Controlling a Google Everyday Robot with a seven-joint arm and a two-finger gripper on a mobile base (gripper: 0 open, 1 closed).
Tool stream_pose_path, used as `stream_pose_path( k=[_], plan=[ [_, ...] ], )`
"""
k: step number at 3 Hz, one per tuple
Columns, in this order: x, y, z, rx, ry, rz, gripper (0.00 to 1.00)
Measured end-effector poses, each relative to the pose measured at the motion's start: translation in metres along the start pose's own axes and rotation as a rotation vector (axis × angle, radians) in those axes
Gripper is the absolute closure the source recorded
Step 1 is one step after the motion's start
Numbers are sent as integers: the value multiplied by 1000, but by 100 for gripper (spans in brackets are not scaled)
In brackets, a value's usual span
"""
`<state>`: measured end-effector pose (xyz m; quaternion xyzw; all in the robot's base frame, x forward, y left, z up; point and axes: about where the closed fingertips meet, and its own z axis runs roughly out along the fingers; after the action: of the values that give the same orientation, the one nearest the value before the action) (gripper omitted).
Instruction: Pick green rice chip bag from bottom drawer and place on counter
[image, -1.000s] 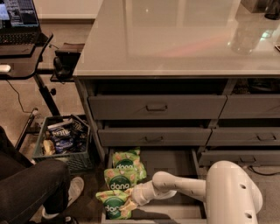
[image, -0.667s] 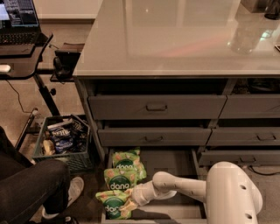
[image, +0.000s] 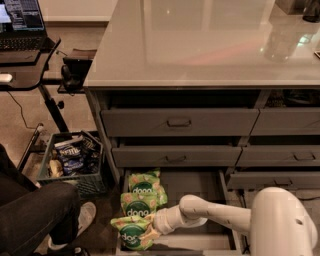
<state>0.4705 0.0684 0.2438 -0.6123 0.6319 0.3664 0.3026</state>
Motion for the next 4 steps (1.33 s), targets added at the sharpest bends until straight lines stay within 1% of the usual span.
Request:
stream_pose_path(
  k=[1,2,3,4],
  plan=[
    [-17,4,-34,28,-69,-37,100],
    [-29,4,-69,49,-155,-61,100],
    [-38,-3,-112,104,-236,-71,100],
    [-55,-10,-161,203,-292,-60,100]
  ],
)
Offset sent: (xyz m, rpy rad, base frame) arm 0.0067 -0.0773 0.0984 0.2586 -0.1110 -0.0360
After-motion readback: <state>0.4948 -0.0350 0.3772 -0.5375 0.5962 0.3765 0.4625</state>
